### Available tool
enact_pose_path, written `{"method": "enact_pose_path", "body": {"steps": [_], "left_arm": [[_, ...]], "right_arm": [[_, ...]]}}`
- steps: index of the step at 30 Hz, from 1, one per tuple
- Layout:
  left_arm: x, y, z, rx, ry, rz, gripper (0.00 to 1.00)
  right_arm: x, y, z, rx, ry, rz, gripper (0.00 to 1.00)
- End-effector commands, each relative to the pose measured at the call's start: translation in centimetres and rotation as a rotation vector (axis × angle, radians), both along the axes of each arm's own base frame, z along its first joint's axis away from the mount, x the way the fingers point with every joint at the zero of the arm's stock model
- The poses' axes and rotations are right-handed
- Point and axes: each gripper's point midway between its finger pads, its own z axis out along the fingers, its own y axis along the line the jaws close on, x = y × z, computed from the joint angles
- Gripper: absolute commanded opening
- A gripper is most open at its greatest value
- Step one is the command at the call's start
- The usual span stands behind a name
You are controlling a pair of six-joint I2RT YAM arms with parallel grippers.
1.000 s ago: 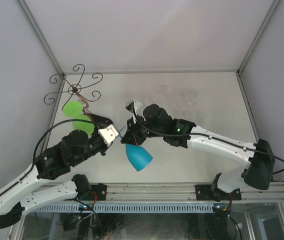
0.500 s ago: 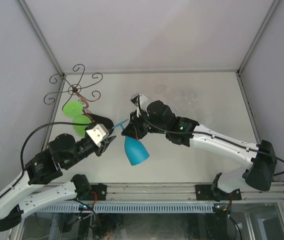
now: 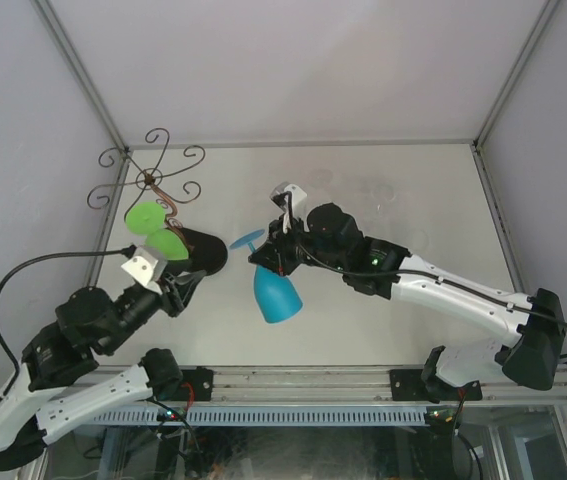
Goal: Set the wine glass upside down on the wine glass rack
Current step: Turn the wine glass upside down at the wine rack.
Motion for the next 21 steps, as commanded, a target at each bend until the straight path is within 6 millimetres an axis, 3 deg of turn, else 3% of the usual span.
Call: {"method": "enact_pose_path", "body": {"steps": [1, 9, 15, 21], "left_arm": [[-0.6, 2.8, 0.3, -0.102, 0.038, 0.097, 0.43], [-1.5, 6.4, -1.7, -0.157, 0.079, 0.195, 0.43], [-1.4, 7.4, -2.6, -0.192, 0.093, 0.244, 0.42], [-1.1, 8.5, -2.4, -0.238, 0.116, 0.318, 0.40]], "right_arm": [[1.2, -0.1, 3.4, 0.074, -0.146, -0.027, 0.00], [2.3, 0.8, 4.7, 0.163, -0.235, -0.081, 0.00], [2.7, 2.3, 5.6, 0.229, -0.378, -0.058, 0.00], [4.5, 3.5, 6.6, 0.272, -0.520, -0.057, 0.00]]}}
